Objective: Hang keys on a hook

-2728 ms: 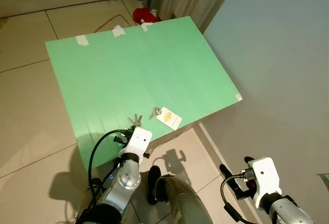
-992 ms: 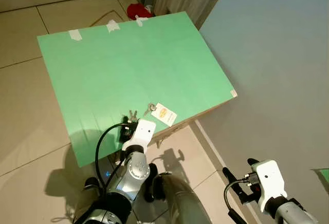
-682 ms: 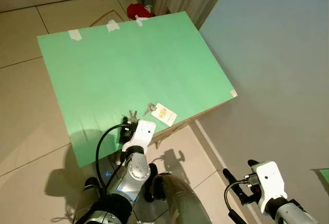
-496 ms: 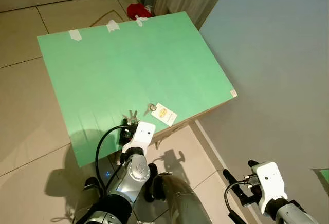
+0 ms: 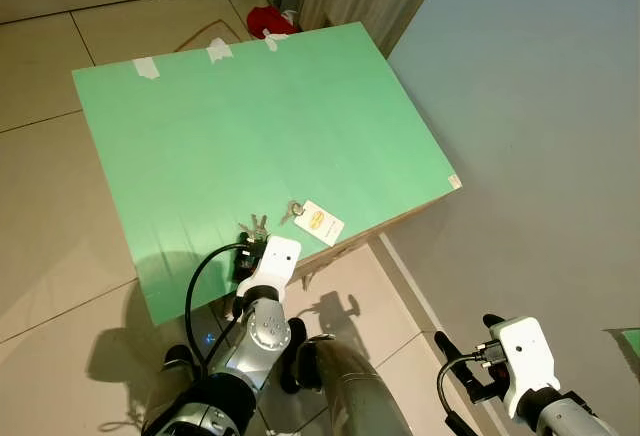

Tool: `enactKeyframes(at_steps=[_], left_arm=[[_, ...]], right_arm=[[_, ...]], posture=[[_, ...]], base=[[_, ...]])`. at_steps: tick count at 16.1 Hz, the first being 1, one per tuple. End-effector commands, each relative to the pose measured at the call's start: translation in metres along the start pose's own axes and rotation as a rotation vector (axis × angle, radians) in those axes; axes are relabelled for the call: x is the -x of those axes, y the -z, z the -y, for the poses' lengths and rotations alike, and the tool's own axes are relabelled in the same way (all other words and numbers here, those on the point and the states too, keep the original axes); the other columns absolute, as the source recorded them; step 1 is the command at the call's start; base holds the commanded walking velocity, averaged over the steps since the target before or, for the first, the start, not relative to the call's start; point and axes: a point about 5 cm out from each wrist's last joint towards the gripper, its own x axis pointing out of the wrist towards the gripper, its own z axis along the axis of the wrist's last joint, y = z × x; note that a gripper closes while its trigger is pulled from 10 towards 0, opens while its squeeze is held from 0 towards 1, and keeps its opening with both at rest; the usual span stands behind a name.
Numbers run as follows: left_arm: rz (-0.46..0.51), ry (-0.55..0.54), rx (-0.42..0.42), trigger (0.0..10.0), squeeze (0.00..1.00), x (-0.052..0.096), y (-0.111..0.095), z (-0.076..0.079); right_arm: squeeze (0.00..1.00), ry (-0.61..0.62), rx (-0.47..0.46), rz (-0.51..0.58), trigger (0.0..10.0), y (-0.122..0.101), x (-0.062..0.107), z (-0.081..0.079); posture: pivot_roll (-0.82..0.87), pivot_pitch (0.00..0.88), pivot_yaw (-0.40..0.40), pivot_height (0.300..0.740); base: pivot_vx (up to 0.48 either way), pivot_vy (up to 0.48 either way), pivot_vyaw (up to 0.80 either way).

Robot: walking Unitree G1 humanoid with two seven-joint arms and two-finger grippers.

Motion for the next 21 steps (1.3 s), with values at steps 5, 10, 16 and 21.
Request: enactKeyframes(at_steps=[5,10,16,21], left_arm=[[-0.026,0.046,0.008,0.0,0.0,0.006,0.006,0.01],[-0.043,0.05,0.018,0.0,0.0,0.008,0.009,0.011],[-0.004,0.097,0.058,0.0,0.0,0.01,0.003,0.016],[0.016,0.147,0.146,0.0,0.0,0.012,-0.002,0.013]], right_arm=[[0.0,0.015,0.017,-0.051,10.0,0.01,0.01,0.007],[0.0,0.013,0.017,-0.052,10.0,0.01,0.01,0.007],[0.0,0.013,0.014,-0.051,10.0,0.01,0.009,0.006],[0.0,0.007,0.01,-0.043,10.0,0.008,0.003,0.004]], posture=[[-0.24,0.359,-0.311,0.74],[-0.24,0.361,-0.314,0.74],[-0.23,0.362,-0.312,0.74],[-0.21,0.363,-0.308,0.74]], base=[[0.0,0.0,0.0],[0.0,0.0,0.0],[0.0,0.0,0.0],[0.0,0.0,0.0]])
